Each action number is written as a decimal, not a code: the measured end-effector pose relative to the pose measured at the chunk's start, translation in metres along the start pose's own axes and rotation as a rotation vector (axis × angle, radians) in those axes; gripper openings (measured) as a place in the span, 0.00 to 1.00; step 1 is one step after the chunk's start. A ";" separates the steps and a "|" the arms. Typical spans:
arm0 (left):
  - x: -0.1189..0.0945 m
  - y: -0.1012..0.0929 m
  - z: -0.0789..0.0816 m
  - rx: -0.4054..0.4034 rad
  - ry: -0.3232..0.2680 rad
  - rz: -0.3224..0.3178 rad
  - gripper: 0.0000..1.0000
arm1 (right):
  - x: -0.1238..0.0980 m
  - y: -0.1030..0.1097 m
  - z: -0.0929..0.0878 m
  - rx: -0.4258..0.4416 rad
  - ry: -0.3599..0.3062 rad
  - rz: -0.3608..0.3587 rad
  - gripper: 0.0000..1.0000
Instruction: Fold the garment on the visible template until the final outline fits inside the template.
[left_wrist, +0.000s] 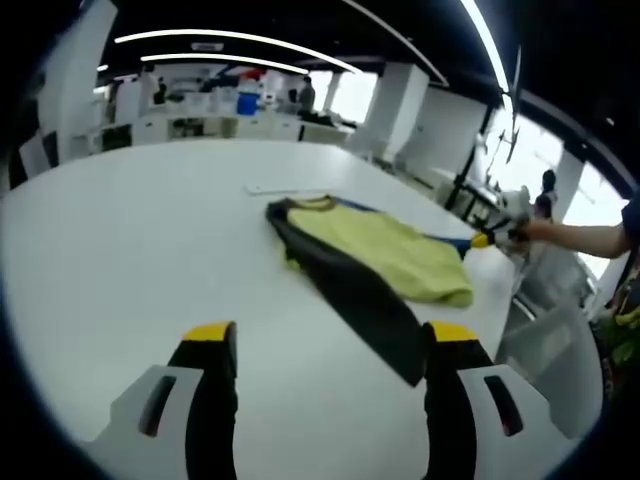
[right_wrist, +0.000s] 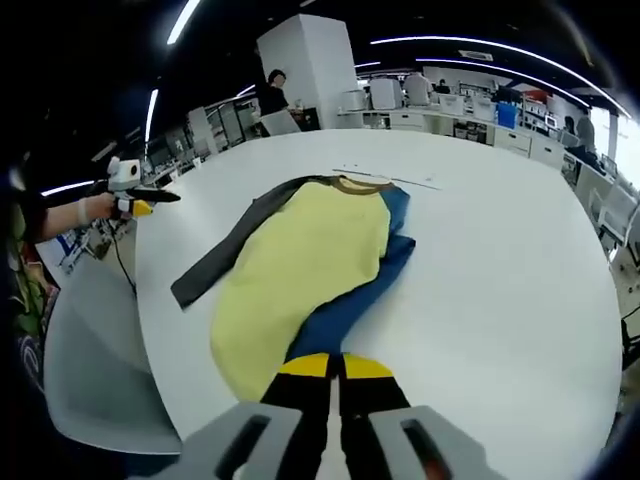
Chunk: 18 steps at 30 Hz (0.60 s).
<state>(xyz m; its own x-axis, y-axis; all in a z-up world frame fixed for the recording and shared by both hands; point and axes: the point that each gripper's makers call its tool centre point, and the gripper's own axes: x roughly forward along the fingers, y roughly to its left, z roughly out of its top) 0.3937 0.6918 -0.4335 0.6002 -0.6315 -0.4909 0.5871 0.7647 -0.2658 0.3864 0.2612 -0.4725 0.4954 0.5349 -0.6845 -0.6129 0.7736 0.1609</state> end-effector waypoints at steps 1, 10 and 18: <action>0.000 -0.001 0.000 -0.003 -0.001 -0.001 0.72 | -0.003 -0.005 0.000 -0.007 0.007 -0.004 0.00; 0.002 0.006 -0.004 -0.010 0.001 0.003 0.72 | -0.026 -0.034 -0.001 -0.036 0.088 -0.048 0.00; 0.006 -0.003 -0.006 -0.016 0.005 0.007 0.72 | -0.049 -0.061 -0.011 -0.023 0.154 -0.085 0.00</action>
<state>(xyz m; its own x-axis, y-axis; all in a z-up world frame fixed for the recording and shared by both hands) 0.3920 0.6865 -0.4405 0.6013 -0.6256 -0.4971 0.5743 0.7709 -0.2755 0.3929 0.1840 -0.4565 0.4468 0.4082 -0.7961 -0.5875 0.8049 0.0831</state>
